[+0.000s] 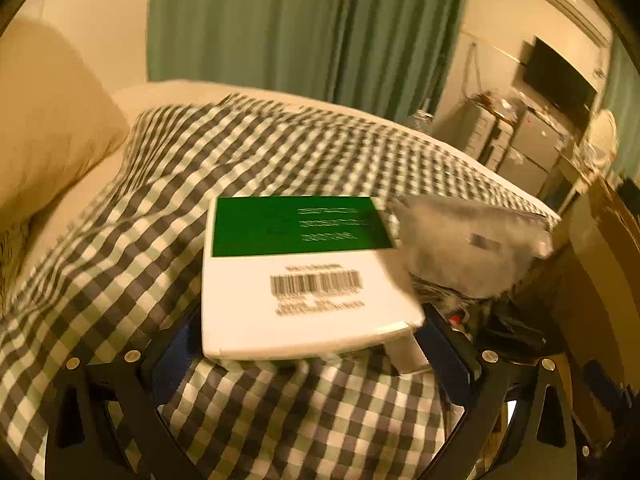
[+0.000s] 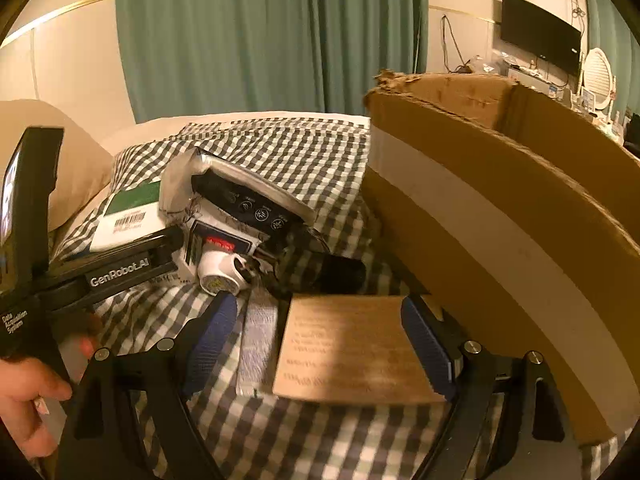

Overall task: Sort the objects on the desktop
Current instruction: 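Grasp the black glossy mouse with right tool while left tool grasps green-white medicine box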

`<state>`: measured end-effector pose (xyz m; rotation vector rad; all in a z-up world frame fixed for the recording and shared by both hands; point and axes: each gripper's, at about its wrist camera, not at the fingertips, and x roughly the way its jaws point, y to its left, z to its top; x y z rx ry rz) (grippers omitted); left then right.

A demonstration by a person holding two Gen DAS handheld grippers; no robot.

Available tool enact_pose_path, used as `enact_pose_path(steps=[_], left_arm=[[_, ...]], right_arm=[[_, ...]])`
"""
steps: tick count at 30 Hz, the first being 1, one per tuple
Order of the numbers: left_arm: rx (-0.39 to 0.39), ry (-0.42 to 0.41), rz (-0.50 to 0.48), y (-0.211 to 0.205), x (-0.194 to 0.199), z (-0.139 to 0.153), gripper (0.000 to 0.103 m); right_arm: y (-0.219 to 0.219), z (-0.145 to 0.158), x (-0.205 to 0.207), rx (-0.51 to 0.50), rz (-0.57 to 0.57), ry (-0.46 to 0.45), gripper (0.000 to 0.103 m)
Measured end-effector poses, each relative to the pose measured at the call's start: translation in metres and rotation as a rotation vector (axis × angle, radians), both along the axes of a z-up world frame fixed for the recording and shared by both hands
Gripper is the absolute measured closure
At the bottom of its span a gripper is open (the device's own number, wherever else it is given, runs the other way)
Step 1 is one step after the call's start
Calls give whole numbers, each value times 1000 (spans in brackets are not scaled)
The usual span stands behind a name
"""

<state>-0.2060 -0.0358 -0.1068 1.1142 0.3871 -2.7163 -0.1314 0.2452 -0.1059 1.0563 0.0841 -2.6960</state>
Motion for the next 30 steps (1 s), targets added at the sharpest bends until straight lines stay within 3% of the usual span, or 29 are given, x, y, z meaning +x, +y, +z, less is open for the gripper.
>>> enact_pose_path(steps=[3, 20, 22, 24, 25, 30], left_arm=[[63, -12, 0, -8, -3, -7, 0], [55, 15, -27, -12, -4, -10, 1], [43, 17, -35, -10, -3, -9, 1], [40, 20, -39, -10, 0, -9, 2], [40, 22, -38, -10, 2, -9, 2], [35, 39, -51, -11, 12, -8, 2]], right_arm=[[-8, -3, -10, 5, 5, 2, 19], [-35, -24, -49, 69, -21, -18, 21], [-39, -26, -50, 92, -19, -17, 38], [-42, -28, -51, 111, -8, -36, 74], [-43, -29, -51, 128, -10, -42, 81], [-31, -20, -41, 82, -7, -22, 86]])
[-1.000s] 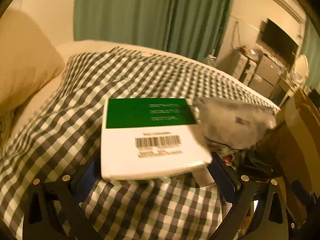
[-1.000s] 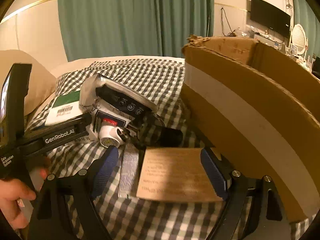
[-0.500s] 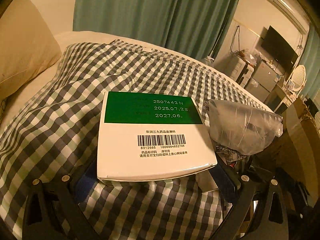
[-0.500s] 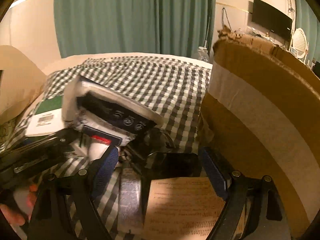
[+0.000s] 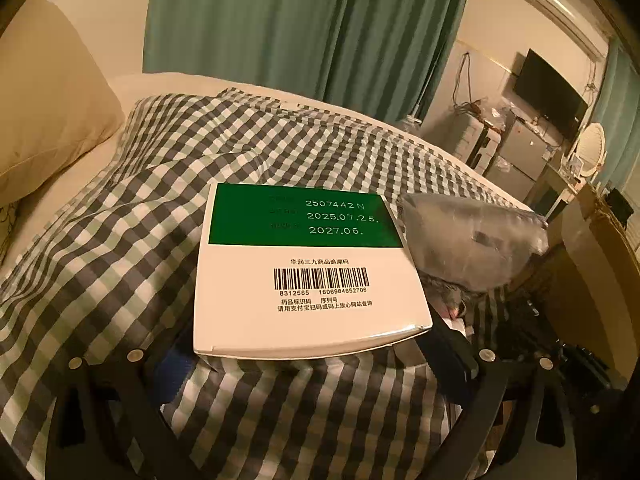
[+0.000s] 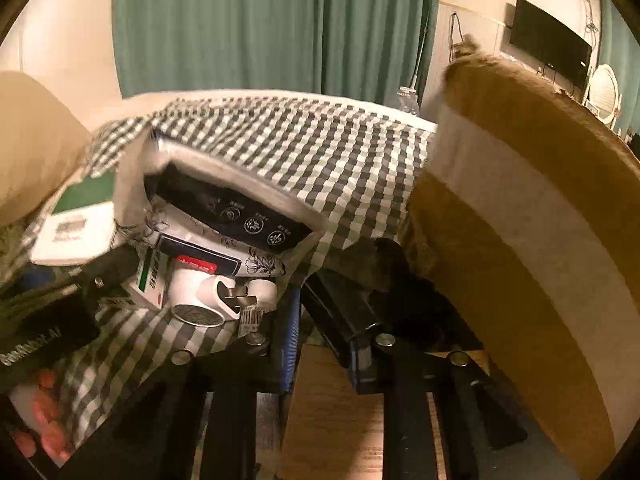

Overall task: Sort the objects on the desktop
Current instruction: 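Grasp the black glossy mouse with right tool while left tool grasps green-white medicine box, then lift the mouse and medicine box and carry them over the box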

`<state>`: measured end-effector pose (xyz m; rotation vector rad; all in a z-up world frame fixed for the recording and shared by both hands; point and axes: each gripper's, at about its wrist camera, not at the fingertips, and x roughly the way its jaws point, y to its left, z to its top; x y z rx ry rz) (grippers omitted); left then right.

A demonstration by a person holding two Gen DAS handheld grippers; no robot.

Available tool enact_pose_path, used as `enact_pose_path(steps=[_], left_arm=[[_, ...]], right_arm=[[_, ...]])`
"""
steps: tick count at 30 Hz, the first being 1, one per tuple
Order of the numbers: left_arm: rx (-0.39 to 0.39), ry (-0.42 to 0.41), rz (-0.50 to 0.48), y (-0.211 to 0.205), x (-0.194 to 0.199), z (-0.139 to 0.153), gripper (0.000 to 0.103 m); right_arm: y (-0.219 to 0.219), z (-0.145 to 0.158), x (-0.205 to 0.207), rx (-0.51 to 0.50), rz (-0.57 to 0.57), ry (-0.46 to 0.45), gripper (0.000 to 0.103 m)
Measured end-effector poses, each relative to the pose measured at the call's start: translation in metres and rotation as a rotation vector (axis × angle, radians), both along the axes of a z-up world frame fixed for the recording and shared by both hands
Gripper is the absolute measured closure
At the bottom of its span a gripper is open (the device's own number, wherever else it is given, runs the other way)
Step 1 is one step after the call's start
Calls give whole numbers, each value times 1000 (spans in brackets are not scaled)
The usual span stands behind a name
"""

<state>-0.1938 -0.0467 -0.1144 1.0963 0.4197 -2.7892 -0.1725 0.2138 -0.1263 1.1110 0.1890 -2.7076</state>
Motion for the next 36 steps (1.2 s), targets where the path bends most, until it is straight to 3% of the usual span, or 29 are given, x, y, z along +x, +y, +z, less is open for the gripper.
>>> enact_pose_path(steps=[3, 16, 36], left_arm=[[-11, 14, -16, 2, 9, 4, 2], [-26, 33, -72, 5, 54, 17, 3], [-26, 97, -132, 30, 120, 54, 4]], right_arm=[[3, 9, 8, -30, 15, 12, 92], [18, 38, 58, -172, 48, 25, 92], [19, 55, 129, -215, 65, 2, 92]])
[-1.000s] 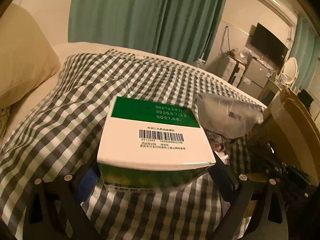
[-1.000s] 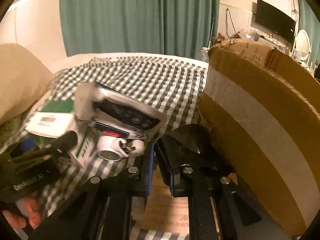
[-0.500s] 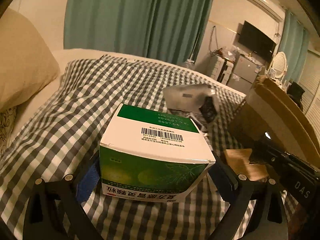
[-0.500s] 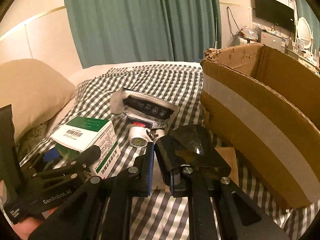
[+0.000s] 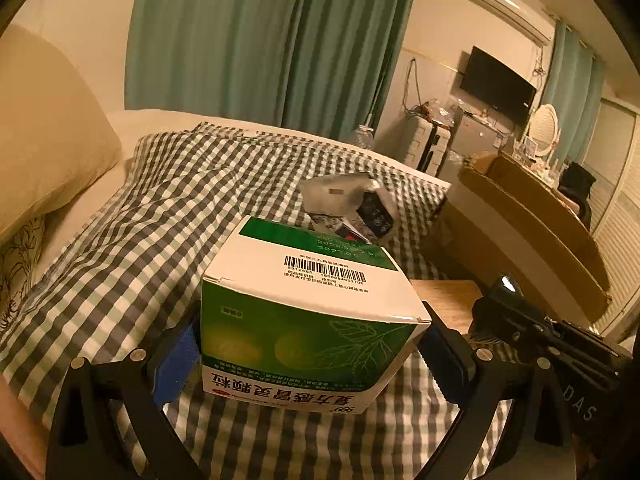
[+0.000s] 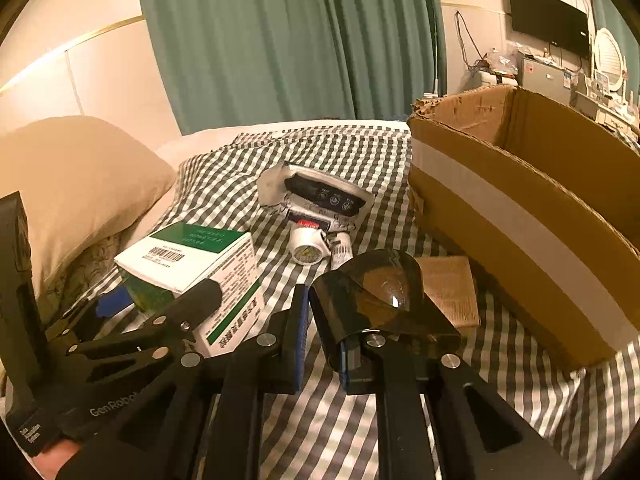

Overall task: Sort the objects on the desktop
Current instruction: 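Lift the mouse and medicine box and carry them over the box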

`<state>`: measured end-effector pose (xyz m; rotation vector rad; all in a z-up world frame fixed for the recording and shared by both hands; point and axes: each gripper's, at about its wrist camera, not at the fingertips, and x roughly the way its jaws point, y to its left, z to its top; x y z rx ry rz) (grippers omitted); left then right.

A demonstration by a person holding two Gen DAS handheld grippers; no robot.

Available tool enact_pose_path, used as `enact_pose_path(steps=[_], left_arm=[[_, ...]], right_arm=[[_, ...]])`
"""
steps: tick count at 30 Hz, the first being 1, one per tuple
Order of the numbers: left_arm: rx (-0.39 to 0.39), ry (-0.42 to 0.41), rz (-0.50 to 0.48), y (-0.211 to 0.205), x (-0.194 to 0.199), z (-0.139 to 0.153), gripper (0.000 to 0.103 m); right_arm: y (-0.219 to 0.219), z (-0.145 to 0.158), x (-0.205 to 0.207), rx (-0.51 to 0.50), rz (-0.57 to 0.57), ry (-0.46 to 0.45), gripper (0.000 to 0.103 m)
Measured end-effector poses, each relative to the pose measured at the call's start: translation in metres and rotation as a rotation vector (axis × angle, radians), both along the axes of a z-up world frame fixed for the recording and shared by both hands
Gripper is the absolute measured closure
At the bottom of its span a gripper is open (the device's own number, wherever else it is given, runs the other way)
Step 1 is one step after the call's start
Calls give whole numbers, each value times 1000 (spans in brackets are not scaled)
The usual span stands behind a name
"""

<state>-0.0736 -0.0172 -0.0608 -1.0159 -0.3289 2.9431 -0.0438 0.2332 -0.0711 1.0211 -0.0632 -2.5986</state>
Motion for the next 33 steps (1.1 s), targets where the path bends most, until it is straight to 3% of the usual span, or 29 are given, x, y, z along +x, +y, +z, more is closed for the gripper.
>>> enact_pose_path(steps=[19, 33], left_arm=[[-36, 85, -119, 67, 51, 61, 4], [-23, 129, -200, 119, 40, 100, 4]], right_arm=[[74, 40, 65, -40, -118, 38, 92], [116, 81, 55, -47, -159, 108, 92]])
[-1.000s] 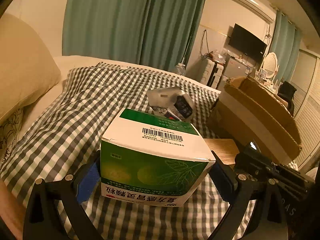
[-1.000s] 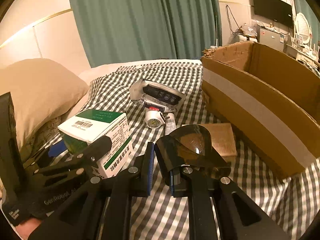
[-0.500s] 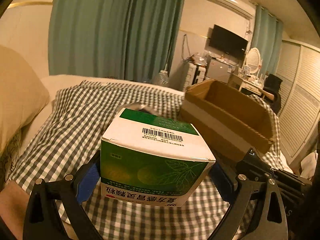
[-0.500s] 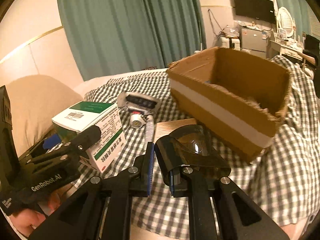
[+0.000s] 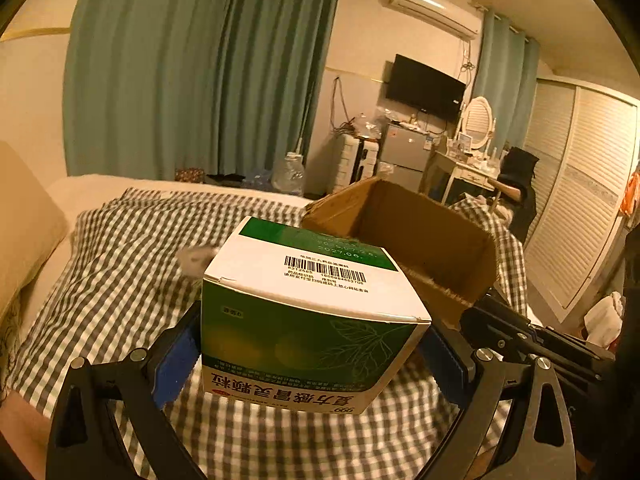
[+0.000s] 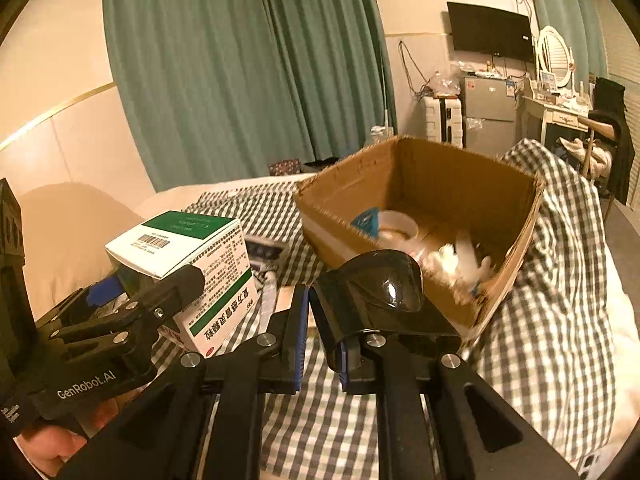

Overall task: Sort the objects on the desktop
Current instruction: 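Lift the mouse and medicine box and carry them over the box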

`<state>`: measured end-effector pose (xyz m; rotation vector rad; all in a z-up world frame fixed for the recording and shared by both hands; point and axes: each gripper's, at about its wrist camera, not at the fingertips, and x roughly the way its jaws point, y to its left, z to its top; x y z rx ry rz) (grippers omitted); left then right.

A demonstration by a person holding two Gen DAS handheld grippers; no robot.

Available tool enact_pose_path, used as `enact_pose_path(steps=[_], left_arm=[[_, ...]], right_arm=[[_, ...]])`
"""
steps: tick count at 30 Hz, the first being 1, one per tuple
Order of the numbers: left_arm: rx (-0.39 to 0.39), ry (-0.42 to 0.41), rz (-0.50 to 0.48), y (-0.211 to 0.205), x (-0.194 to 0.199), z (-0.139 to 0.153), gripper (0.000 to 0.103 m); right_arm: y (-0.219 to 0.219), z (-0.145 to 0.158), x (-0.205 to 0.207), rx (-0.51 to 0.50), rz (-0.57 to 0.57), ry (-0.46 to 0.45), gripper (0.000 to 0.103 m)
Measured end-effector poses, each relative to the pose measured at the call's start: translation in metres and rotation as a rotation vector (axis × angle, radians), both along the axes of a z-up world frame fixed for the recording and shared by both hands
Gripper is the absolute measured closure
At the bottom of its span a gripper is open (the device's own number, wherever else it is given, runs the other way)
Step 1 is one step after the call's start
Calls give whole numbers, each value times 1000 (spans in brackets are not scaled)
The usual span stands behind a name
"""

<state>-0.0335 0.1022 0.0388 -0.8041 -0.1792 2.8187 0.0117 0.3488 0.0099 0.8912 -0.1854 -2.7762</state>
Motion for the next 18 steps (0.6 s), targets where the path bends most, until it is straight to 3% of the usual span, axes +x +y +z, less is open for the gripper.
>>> enact_pose_path(steps=[18], left_arm=[[9, 45, -63, 68, -79, 41, 3]], right_arm=[[60, 26, -71, 1, -57, 43, 91]])
